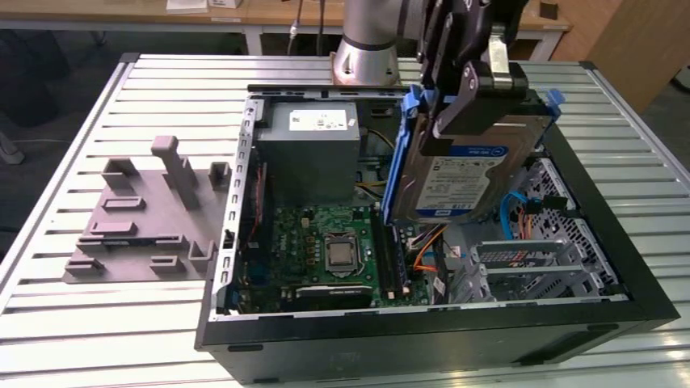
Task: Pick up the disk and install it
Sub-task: 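Insert the disk into the insertion slot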
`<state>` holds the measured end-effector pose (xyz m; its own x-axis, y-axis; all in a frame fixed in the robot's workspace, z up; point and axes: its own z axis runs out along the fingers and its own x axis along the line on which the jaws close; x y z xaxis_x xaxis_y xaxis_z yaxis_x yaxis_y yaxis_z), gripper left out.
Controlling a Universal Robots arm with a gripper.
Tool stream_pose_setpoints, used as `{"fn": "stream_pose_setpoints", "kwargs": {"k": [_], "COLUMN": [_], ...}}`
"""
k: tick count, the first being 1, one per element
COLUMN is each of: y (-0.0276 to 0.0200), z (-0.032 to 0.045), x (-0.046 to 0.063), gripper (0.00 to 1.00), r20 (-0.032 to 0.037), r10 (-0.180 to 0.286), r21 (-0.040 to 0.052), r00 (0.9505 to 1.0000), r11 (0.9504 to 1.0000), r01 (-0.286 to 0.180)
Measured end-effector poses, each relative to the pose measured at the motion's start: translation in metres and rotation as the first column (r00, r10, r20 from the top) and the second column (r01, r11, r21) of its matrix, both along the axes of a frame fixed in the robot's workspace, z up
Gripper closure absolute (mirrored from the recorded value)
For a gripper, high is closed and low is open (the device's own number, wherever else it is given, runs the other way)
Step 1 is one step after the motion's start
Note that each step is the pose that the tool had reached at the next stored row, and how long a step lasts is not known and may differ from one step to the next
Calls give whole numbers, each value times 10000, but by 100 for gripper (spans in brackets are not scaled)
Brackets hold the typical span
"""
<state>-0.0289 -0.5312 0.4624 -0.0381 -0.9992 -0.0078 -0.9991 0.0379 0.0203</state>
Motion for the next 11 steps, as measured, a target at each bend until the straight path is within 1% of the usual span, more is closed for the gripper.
{"fn": "stream_pose_setpoints", "kwargs": {"k": [5, 11], "y": [-36, -123], "z": [-5, -19], "x": [56, 89], "gripper": [64, 64], "r20": [0, 0], "r10": [0, 0], "r21": [-16, -24], "r00": [10000, 10000], "r11": [10000, 10000], "r01": [0, 0]}}
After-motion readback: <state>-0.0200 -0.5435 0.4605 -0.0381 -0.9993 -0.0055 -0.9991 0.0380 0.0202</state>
